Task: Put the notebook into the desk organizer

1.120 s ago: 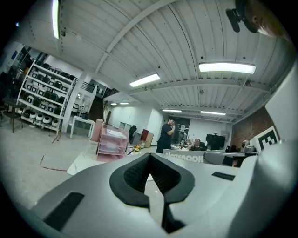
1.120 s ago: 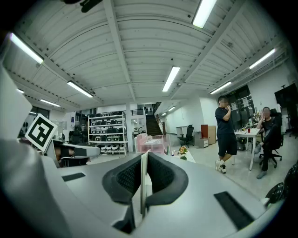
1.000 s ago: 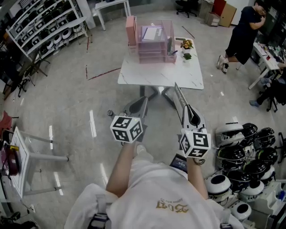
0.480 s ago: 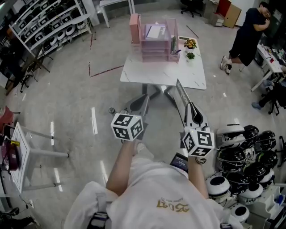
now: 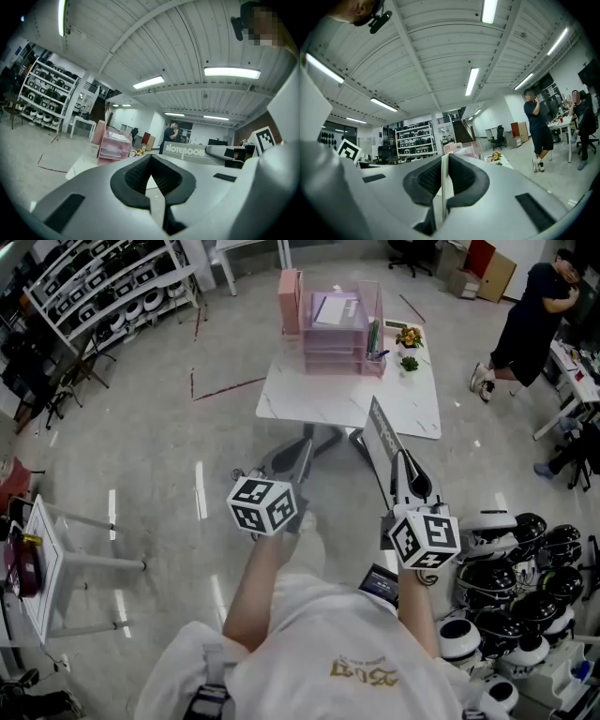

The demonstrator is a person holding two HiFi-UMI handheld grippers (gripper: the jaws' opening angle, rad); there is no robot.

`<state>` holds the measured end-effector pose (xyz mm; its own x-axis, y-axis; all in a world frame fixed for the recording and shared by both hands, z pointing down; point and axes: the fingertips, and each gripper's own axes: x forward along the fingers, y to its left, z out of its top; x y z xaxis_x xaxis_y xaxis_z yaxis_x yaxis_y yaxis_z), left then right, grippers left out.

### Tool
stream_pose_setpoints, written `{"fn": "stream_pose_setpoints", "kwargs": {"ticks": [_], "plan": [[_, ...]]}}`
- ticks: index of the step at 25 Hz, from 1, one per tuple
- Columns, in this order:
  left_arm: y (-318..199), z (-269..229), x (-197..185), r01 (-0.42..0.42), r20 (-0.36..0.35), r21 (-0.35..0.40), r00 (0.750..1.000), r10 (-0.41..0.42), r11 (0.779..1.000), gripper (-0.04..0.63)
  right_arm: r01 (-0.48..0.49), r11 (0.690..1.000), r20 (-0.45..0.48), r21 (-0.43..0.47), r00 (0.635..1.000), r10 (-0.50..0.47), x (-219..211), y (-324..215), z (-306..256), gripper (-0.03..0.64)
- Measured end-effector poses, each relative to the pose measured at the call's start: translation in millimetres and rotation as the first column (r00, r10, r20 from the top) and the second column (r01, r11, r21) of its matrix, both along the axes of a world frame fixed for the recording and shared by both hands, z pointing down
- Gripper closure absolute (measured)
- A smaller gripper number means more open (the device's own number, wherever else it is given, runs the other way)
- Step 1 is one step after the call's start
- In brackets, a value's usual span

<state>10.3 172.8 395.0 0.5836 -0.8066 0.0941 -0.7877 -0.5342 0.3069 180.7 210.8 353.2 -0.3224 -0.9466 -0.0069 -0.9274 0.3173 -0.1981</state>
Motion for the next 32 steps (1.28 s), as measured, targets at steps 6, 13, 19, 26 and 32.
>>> {"fn": "stream_pose_setpoints", "kwargs": {"ticks": [6, 13, 19, 26, 32], "plan": [[-78, 5, -16, 0.019, 0.007, 0.006, 1.0, -0.019, 1.0, 0.58, 0.015, 1.0, 0.003, 0.005, 1.0, -0.015, -14, -71, -2, 0.598], [-207, -2, -33, -0.011, -0.014, -0.001, 1.0, 0.011, 1.0, 0.58, 0.018, 1.0, 0.023, -0.004, 1.0, -0.017, -40, -200, -14, 0.598], [-305, -7, -60, -0.029, -0.006, -0.014, 1.0, 0.029, 0.999, 0.58, 0.008, 1.0, 0.033, 0.001, 0.999, -0.008, -70, -298, -32, 0.598], [-389, -10, -81, -0.062, -0.004, -0.009, 0.998, 0.062, 0.998, 0.58, -0.014, 1.0, 0.052, 0.023, 0.999, 0.013, -94, -378, -46, 0.598], [-427, -9, -85, -0.094, -0.008, 0.001, 0.996, 0.094, 0.996, 0.58, -0.039, 0.999, 0.051, 0.038, 0.998, 0.037, -102, -416, -48, 0.598]]}}
